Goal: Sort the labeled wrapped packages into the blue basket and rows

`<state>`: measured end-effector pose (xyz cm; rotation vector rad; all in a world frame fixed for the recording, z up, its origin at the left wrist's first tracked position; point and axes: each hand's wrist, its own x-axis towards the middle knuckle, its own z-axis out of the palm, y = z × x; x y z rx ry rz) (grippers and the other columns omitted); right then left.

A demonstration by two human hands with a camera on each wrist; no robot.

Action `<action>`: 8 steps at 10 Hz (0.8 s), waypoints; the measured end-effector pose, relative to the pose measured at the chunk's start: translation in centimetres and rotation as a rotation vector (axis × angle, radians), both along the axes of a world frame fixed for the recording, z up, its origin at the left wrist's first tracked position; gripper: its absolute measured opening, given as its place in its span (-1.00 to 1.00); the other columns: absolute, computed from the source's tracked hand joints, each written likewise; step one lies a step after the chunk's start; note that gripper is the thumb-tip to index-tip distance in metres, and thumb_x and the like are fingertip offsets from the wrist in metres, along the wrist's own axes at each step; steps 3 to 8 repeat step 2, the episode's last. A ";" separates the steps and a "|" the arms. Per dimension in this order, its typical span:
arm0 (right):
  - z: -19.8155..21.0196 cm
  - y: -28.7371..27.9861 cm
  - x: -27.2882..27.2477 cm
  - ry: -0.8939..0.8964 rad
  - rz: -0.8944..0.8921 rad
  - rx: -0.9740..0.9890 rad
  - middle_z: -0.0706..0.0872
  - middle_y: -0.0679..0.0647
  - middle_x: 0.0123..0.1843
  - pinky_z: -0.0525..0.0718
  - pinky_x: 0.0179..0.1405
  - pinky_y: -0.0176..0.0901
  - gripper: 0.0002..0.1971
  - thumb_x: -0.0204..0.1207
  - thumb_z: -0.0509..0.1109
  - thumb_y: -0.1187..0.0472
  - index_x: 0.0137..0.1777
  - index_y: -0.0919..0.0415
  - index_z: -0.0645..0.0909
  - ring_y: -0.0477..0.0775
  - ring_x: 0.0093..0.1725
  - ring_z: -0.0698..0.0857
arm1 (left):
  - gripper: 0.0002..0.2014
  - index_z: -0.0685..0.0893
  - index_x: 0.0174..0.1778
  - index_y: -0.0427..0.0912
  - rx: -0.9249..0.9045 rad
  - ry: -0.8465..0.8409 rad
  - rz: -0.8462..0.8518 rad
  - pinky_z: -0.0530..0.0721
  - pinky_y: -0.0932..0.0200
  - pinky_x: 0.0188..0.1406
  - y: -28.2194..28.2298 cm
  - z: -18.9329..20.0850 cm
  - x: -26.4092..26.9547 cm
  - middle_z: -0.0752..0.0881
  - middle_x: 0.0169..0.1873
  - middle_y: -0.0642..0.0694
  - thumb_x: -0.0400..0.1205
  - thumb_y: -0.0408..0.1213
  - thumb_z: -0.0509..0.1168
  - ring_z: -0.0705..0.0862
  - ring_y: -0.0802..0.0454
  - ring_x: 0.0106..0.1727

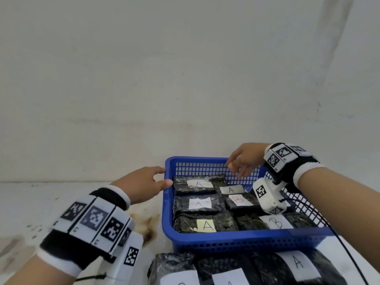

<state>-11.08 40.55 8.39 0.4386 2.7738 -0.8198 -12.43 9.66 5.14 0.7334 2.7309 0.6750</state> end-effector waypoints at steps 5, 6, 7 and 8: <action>2.9 -1.3 4.7 0.221 -0.136 -0.275 0.75 0.18 -0.12 0.76 -0.25 -0.13 -0.79 0.72 0.34 0.19 0.17 0.35 0.64 0.12 -0.26 0.75 | -0.28 0.15 0.69 0.00 0.114 0.067 0.151 0.46 0.07 0.31 -0.7 -0.3 1.0 0.39 0.54 -0.23 0.66 0.18 0.19 0.54 -0.12 0.41; 2.9 -1.3 4.7 0.221 -0.136 -0.275 0.75 0.18 -0.12 0.76 -0.25 -0.13 -0.79 0.72 0.34 0.19 0.17 0.35 0.64 0.12 -0.26 0.75 | -0.28 0.15 0.69 0.00 0.114 0.067 0.151 0.46 0.07 0.31 -0.7 -0.3 1.0 0.39 0.54 -0.23 0.66 0.18 0.19 0.54 -0.12 0.41; 2.9 -1.3 4.7 0.221 -0.136 -0.275 0.75 0.18 -0.12 0.76 -0.25 -0.13 -0.79 0.72 0.34 0.19 0.17 0.35 0.64 0.12 -0.26 0.75 | -0.28 0.15 0.69 0.00 0.114 0.067 0.151 0.46 0.07 0.31 -0.7 -0.3 1.0 0.39 0.54 -0.23 0.66 0.18 0.19 0.54 -0.12 0.41; 2.9 -1.3 4.7 0.221 -0.136 -0.275 0.75 0.18 -0.12 0.76 -0.25 -0.13 -0.79 0.72 0.34 0.19 0.17 0.35 0.64 0.12 -0.26 0.75 | -0.28 0.15 0.69 0.00 0.114 0.067 0.151 0.46 0.07 0.31 -0.7 -0.3 1.0 0.39 0.54 -0.23 0.66 0.18 0.19 0.54 -0.12 0.41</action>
